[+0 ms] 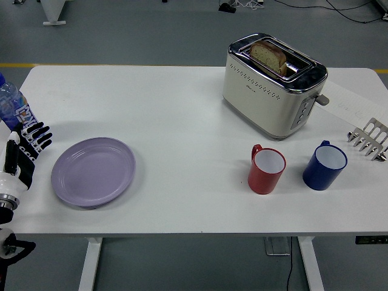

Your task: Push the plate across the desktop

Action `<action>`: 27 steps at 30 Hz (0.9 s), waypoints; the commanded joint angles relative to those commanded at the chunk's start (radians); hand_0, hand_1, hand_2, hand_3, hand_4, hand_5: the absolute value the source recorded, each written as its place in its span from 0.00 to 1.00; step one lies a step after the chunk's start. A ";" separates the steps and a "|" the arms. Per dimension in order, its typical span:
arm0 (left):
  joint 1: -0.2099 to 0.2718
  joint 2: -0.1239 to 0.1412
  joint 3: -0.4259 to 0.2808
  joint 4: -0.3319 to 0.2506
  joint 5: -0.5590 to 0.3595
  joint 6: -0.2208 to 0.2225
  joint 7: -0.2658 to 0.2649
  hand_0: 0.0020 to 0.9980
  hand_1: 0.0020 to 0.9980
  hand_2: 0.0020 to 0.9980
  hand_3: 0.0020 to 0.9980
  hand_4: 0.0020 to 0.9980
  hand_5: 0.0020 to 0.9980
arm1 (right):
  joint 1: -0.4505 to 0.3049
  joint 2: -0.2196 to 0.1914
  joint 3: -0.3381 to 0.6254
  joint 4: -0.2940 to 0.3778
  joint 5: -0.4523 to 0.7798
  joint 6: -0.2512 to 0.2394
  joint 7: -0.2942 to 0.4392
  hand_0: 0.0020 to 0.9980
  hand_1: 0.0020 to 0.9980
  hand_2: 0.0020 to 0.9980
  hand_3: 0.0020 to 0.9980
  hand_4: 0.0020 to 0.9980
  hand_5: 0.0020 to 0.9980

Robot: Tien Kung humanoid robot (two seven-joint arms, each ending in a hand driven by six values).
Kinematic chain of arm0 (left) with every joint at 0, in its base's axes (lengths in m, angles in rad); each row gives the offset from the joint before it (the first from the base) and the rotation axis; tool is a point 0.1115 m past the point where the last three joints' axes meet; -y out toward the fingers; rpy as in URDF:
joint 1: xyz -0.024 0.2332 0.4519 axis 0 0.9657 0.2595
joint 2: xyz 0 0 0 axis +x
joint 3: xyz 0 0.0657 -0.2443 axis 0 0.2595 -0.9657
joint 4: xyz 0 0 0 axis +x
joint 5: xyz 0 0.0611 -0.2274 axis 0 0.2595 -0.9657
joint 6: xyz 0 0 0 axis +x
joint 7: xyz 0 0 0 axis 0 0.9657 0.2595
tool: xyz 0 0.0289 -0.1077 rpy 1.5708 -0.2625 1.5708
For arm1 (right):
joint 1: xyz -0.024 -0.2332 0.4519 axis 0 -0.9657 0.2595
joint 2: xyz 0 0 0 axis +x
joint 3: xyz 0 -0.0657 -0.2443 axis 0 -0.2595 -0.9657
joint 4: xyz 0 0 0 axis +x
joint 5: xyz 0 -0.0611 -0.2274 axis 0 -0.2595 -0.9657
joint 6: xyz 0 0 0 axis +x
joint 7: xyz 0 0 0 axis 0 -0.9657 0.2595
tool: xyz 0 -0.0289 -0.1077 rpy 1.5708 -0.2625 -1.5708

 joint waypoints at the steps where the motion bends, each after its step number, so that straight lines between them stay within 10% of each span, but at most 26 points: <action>1: 0.000 0.000 0.001 0.001 0.000 0.000 0.000 0.79 0.75 0.74 0.68 0.59 1.00 | 0.000 0.000 0.000 0.000 0.000 0.000 0.000 0.57 0.47 0.62 0.63 0.40 0.58; 27: 0.005 -0.026 0.023 0.083 -0.044 -0.002 -0.107 0.80 0.77 0.74 0.65 0.59 1.00 | -0.010 0.000 0.014 0.003 -0.019 -0.008 -0.005 0.57 0.47 0.62 0.63 0.40 0.58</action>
